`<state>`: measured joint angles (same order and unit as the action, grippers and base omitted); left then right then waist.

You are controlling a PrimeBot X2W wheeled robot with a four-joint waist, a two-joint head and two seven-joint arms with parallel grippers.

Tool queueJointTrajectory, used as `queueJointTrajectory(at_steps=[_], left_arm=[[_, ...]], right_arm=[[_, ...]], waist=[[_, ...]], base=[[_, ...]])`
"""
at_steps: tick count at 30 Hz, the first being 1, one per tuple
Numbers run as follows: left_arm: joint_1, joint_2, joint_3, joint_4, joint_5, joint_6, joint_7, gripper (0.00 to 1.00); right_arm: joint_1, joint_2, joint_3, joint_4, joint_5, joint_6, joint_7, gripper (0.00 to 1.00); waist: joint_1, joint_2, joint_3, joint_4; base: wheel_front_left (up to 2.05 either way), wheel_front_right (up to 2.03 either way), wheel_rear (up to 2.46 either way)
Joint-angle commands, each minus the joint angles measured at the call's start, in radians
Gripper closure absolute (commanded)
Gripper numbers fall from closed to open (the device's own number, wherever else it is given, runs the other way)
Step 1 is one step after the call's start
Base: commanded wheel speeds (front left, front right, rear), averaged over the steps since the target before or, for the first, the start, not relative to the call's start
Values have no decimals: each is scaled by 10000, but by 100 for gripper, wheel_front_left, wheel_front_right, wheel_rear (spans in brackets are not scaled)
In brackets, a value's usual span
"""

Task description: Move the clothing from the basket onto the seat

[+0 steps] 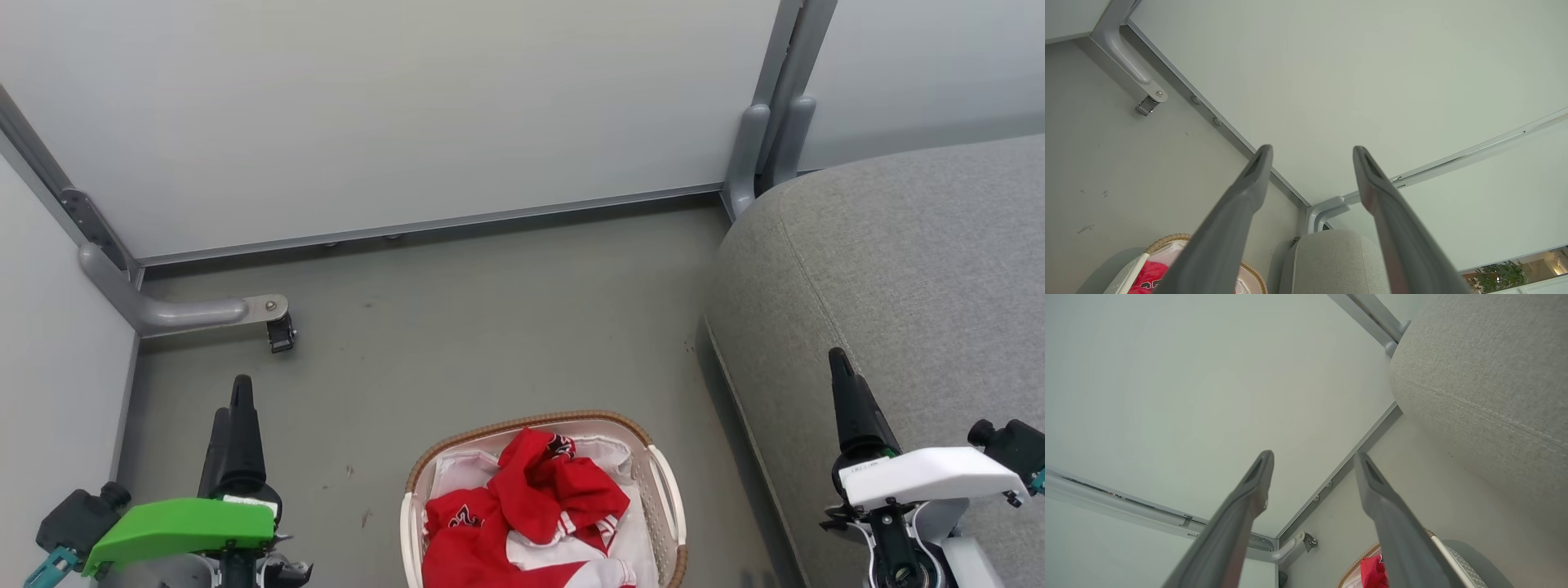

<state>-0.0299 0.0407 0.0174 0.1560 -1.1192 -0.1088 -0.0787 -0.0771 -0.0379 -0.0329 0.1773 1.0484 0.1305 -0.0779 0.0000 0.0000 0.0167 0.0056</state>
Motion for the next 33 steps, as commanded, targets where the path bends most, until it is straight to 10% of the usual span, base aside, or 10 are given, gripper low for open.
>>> queueJointTrajectory(at_steps=[1,33], left_arm=[[32,71,-43,-191,379,58,-91,0],[581,100,-844,2,5695,651,-981,0]], right_arm=[[-21,-71,55,-202,-366,1,-99,0],[229,-110,946,14,-4989,2,-988,0]], waist=[[0,0,5,2],[0,0,-2,69]], base=[[0,0,0],[0,0,0]])
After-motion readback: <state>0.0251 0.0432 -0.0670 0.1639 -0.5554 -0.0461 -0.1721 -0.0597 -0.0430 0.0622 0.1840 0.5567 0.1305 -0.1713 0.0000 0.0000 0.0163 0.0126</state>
